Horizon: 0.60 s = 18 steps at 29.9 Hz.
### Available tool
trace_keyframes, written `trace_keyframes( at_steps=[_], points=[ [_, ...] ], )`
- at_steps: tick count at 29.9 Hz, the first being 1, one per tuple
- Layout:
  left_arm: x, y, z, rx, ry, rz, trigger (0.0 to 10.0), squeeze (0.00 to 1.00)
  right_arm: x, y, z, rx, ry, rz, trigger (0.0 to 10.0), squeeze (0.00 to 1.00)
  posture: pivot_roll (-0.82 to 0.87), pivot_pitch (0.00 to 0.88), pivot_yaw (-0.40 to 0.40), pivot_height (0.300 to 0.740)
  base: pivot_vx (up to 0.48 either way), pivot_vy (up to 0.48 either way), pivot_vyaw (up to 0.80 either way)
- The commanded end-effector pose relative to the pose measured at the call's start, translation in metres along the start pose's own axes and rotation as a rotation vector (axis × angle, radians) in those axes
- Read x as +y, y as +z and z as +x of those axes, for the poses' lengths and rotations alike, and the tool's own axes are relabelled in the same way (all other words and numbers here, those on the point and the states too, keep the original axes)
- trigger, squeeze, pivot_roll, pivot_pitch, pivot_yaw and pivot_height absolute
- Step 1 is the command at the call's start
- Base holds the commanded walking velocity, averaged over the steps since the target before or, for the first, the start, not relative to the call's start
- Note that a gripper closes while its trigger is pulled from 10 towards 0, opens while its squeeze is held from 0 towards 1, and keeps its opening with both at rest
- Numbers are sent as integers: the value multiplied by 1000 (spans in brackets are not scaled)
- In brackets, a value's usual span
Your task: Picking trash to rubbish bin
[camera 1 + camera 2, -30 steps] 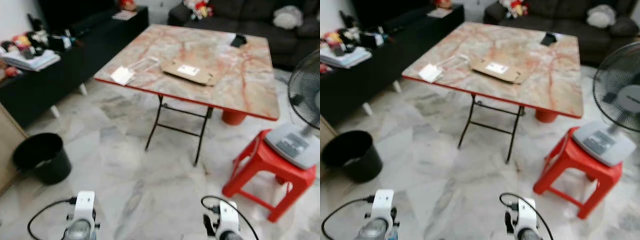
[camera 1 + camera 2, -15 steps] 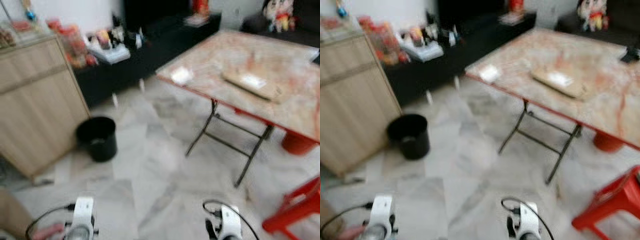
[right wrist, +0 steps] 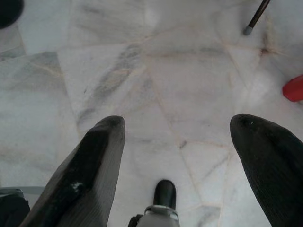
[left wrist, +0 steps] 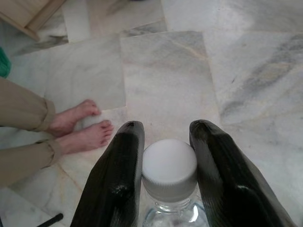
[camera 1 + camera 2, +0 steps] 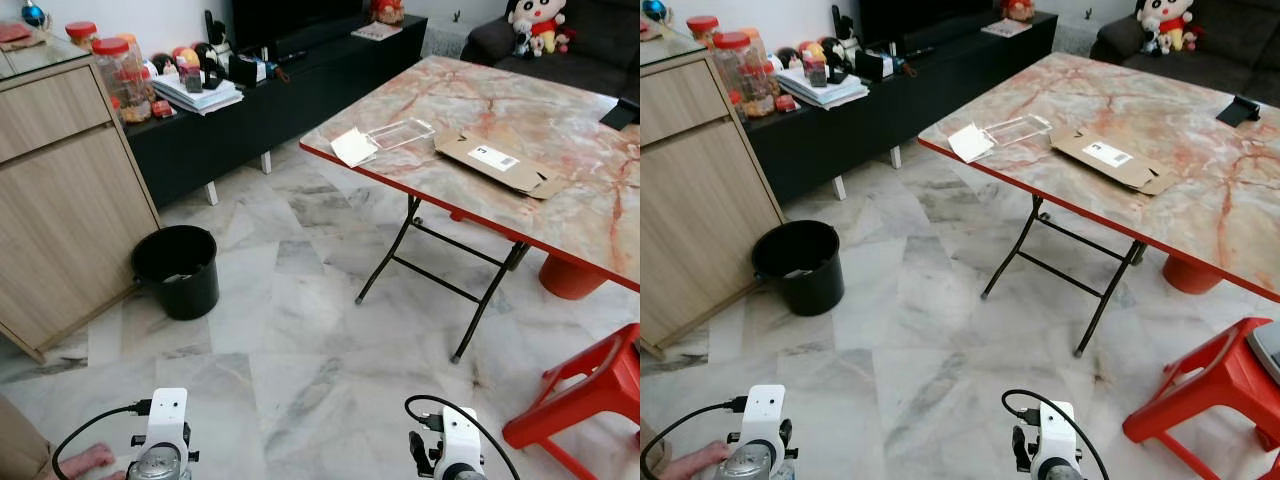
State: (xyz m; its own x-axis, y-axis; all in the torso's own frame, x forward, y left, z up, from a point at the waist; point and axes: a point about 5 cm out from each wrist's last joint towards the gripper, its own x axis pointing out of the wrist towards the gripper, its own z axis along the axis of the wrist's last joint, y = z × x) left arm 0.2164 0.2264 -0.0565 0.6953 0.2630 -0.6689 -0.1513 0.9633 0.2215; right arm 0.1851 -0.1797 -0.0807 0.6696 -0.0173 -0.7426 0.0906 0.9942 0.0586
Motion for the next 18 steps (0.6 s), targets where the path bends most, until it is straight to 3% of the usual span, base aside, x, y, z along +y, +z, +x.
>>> trace_keyframes(
  at_steps=[1, 11, 18],
  points=[
    [3, -1, 0, 8, 17, -10, 10000, 0, 0, 2, 0, 0, 4, -6, 10000, 0, -45, 20, -26, 740, 382, 0, 0],
    [5, -1, 0, 7, 22, -8, 10000, 0, -1, 3, 0, -12, -1, -14, 10000, 0, -40, 4, -24, 740, 357, 0, 691],
    [4, -1, 0, 8, 19, -6, 10000, 0, -1, 1, 0, -1, 1, 13, 10000, 0, -41, 0, -22, 740, 361, 0, 0]
  ],
)
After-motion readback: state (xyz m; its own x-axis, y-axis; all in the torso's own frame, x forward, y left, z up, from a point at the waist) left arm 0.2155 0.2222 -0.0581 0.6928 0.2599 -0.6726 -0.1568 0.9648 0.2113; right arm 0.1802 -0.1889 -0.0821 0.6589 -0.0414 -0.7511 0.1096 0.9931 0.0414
